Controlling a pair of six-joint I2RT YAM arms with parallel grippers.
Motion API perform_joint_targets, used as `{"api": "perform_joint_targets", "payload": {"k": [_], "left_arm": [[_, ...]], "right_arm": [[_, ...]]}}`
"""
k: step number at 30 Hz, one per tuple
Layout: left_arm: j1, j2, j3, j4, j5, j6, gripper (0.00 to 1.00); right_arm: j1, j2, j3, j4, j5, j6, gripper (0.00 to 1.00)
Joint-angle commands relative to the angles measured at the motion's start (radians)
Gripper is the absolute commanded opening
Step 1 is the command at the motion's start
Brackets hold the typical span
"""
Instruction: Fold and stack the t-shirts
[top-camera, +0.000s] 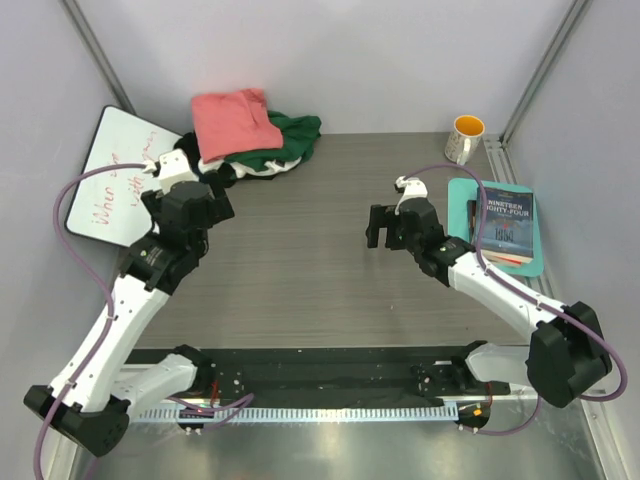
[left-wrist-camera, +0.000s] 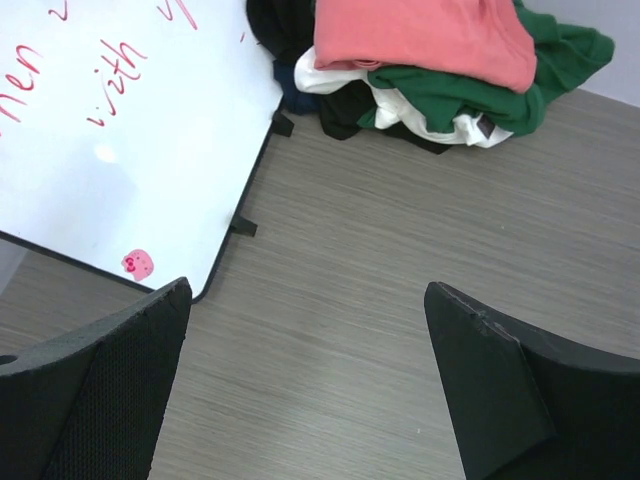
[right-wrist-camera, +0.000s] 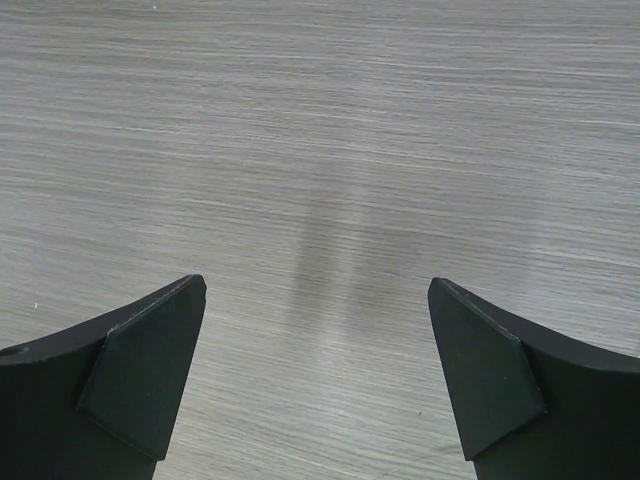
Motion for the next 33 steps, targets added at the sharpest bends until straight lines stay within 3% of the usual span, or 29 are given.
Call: {"api": "perform_joint_targets", "payload": {"k": [1, 10, 14, 16, 18, 21, 23, 26, 29, 33], "left_arm": [[0.01, 0.049, 0.01, -0.042, -0.01, -0.004, 1.0], [0.013, 0.014, -0.009, 0.009, 0.082, 0.005, 1.0], [0.018, 0.06, 0.129, -0.097, 0.096, 0.006, 1.0], [0.019, 0.066, 0.223, -0.134, 0.025, 0.009, 1.0], [0.024, 0.067, 0.26, -0.129, -0.136, 0.022, 1.0], [0.103, 0.119, 0.295, -0.099, -0.217, 0.041, 1.0], [0.24, 0.217, 0.417, -0.204, -0.122, -0.032, 1.0], [0.422, 0.306, 0.476, -0.313, 0.004, -0.092, 1.0], [0.508, 0.299, 0.35, -0.329, 0.038, -0.198, 1.0], [0.532, 0.201, 0.089, -0.177, 0.041, -0.399, 1.0]], "right_arm": [[0.002, 0.003, 0.049, 0.018, -0.029, 0.012, 1.0], [0.002, -0.014, 0.051, -0.003, -0.026, 0.006, 1.0], [0.002, -0.007, 0.057, -0.011, -0.049, 0.003, 1.0], [0.002, -0.005, 0.065, -0.015, -0.053, 0.001, 1.0], [0.002, 0.01, 0.077, -0.017, -0.052, 0.007, 1.0], [0.002, 0.053, 0.112, -0.034, -0.072, 0.021, 1.0], [0.0, 0.067, 0.124, -0.037, -0.084, 0.023, 1.0], [0.002, 0.065, 0.134, -0.042, -0.052, 0.011, 1.0], [0.002, 0.049, 0.129, -0.039, -0.036, -0.015, 1.0], [0.0, 0.042, 0.129, -0.037, -0.027, -0.014, 1.0]]}}
